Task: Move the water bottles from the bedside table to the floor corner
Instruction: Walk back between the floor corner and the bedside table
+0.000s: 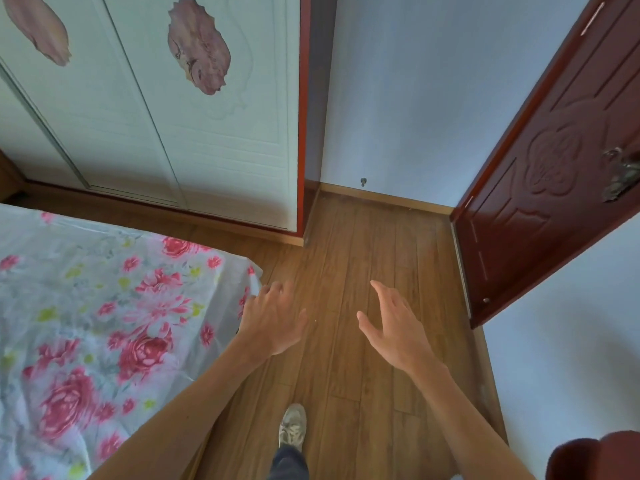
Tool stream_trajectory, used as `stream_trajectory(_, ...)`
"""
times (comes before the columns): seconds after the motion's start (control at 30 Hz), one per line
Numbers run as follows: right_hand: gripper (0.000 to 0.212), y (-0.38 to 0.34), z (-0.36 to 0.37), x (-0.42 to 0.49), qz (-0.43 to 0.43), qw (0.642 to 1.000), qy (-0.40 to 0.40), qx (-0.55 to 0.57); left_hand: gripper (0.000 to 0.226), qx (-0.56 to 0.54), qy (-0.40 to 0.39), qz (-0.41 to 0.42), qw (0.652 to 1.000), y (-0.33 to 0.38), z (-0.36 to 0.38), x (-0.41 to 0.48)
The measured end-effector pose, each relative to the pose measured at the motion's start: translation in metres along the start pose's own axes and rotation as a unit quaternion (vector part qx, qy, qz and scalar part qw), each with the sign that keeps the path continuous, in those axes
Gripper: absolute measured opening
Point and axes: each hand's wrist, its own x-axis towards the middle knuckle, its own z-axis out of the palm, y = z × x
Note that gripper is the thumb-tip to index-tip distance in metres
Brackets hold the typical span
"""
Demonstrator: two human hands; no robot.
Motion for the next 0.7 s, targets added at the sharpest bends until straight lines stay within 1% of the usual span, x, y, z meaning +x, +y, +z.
stream_trajectory(0.17,0.068,-0.013,-0.001,0.073,-0.004,1.000,-0.012,-0.011,0.057,-0.012,-0.005,-0.011,1.000,-0.022,-0.004,0.071)
stream_trajectory(0.27,0.068,-0.023,-0.005,0.106,0.009,1.000,-0.008,-0.010,0.057,-0.023,-0.010,-0.012,1.000,-0.033,-0.008,0.101)
stream_trajectory(0.37,0.069,-0.031,-0.009,0.144,0.017,1.000,0.006,-0.011,0.050,-0.021,0.007,-0.010,1.000,-0.050,-0.014,0.133)
stream_trajectory(0.5,0.069,-0.037,-0.011,0.184,0.022,1.000,0.003,-0.005,0.042,-0.023,0.025,-0.012,0.999,-0.066,-0.025,0.165)
stream_trajectory(0.7,0.070,-0.036,-0.009,0.244,0.027,1.000,0.013,0.009,0.050,-0.026,0.028,-0.042,0.998,-0.083,-0.035,0.213)
